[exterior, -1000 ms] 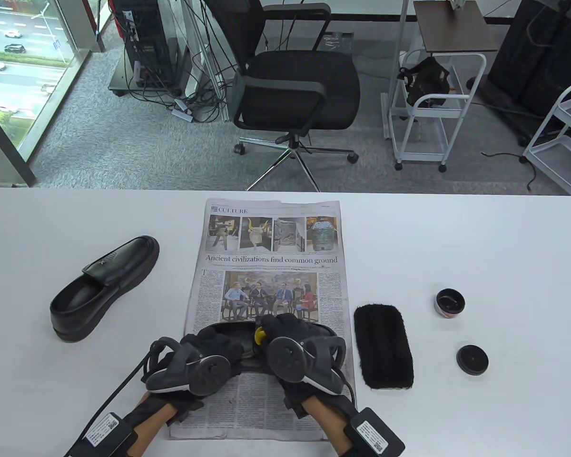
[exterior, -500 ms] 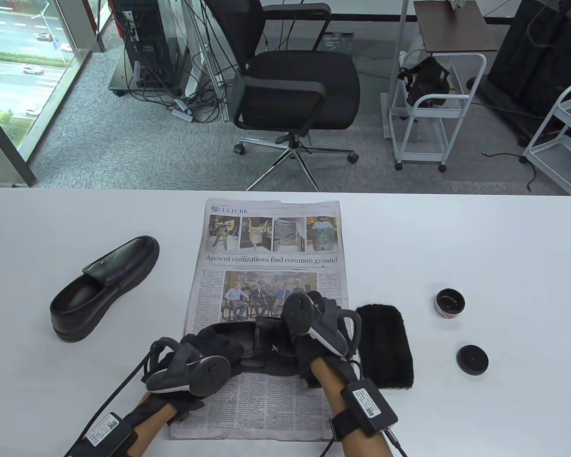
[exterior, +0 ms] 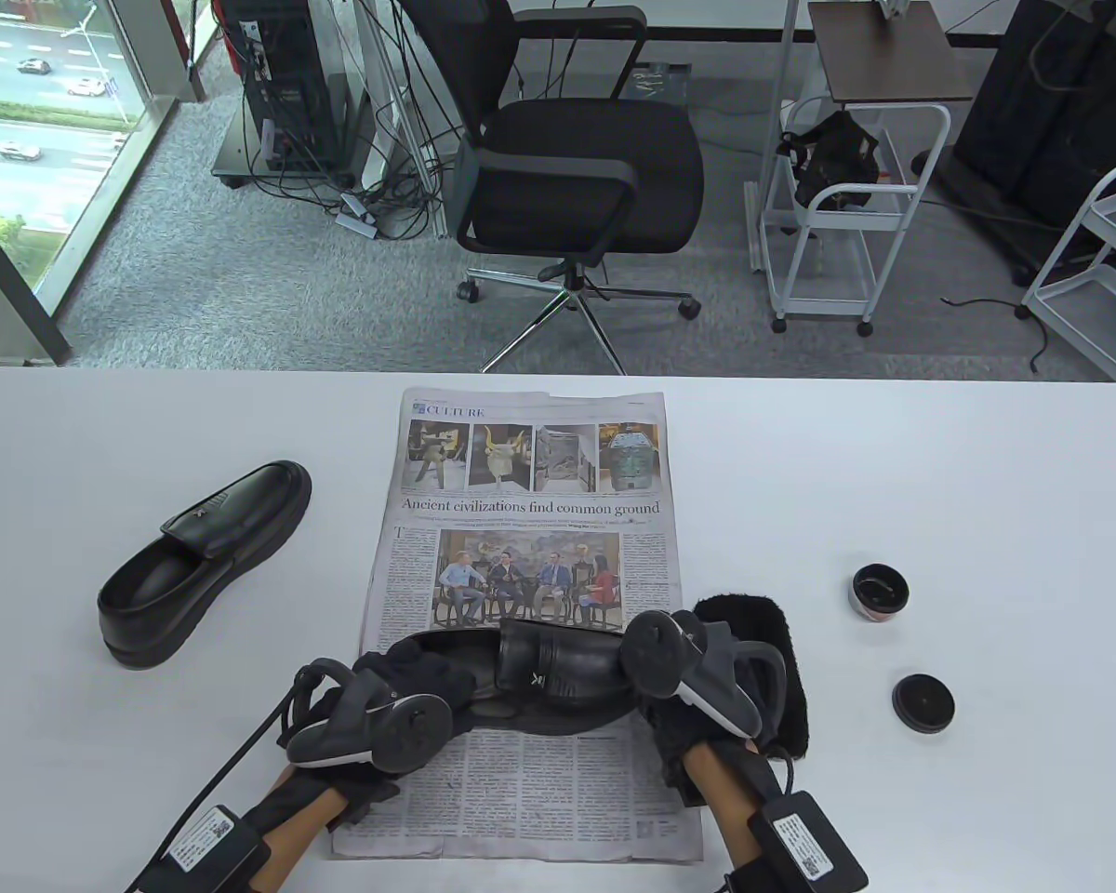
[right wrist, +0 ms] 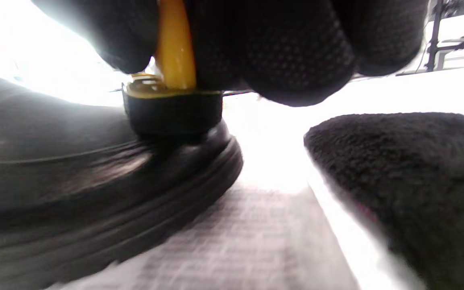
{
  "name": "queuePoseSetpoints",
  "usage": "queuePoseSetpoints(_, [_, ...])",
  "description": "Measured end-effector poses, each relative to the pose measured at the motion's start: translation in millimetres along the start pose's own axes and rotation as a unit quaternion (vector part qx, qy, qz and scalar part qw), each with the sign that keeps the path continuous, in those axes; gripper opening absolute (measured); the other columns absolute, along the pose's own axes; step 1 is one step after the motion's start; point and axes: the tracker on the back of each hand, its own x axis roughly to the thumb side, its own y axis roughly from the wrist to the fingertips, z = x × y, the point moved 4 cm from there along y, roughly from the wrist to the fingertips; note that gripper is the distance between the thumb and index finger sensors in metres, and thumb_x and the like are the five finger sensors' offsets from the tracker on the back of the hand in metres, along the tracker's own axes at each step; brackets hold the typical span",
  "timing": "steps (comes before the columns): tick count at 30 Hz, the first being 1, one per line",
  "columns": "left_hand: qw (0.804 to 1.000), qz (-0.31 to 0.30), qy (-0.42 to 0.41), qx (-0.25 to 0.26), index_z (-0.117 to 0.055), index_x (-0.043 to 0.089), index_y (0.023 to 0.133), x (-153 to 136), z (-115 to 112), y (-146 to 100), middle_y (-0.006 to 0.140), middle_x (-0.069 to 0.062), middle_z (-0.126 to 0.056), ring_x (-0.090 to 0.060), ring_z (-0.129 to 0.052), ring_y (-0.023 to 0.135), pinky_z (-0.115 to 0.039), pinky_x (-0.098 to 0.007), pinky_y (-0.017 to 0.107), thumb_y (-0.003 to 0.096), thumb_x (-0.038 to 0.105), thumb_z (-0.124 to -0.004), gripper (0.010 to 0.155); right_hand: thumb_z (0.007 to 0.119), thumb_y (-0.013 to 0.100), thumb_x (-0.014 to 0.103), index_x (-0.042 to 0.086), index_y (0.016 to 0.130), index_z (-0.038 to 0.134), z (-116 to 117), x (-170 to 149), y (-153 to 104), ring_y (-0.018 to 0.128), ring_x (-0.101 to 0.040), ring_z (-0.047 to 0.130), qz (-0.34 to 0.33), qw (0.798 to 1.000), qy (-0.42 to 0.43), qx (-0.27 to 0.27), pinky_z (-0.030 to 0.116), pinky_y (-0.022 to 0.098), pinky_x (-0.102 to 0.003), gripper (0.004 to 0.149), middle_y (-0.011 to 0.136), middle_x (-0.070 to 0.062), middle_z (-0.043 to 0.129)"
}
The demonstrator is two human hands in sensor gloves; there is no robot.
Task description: Dip and apply built-in sponge shoe polish on shoes
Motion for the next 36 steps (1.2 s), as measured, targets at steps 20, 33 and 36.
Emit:
queuePoseSetpoints(20, [1.0, 0.0, -0.002, 0.001, -0.072, 0.019, 0.096, 0.4, -0.6, -0.3, 0.083, -0.008, -0.084, -0.035, -0.068, 0.083, -0.071, -0.053, 0.049, 0.0581, 0.047, -0.067, 0.047, 0.077, 0.044, 0.034, 0.012, 0.087, 0.072, -6.3, 102.7, 11.4, 0.047, -0.028, 0.095, -0.115, 0.988, 0.049, -0.09, 0.078, 0.048, -0.056, 0.049, 0.069, -0.014, 0.087])
queuePoseSetpoints(33, [1.0, 0.004, 0.002, 0.005, -0.072, 0.02, 0.096, 0.8, -0.5, -0.6, 0.083, -0.008, -0.085, -0.035, -0.069, 0.083, -0.071, -0.053, 0.049, 0.0581, 0.048, -0.067, 0.047, 0.078, 0.043, 0.032, 0.012, 0.088, 0.072, 2.2, 33.1, 27.9, 0.048, -0.029, 0.094, 0.005, 0.998, -0.032, -0.061, 0.078, 0.05, -0.056, 0.049, 0.07, -0.014, 0.087])
queuePoseSetpoints(36, [1.0, 0.004, 0.006, 0.008, -0.072, 0.02, 0.096, 1.0, -0.3, -0.8, 0.082, -0.008, -0.085, -0.035, -0.069, 0.082, -0.071, -0.053, 0.049, 0.0581, 0.048, -0.067, 0.047, 0.078, 0.043, 0.032, 0.012, 0.088, 0.072, -0.4, 16.9, 16.4, 0.048, -0.028, 0.094, 0.022, 0.997, -0.043, -0.053, 0.078, 0.05, -0.055, 0.05, 0.07, -0.014, 0.087])
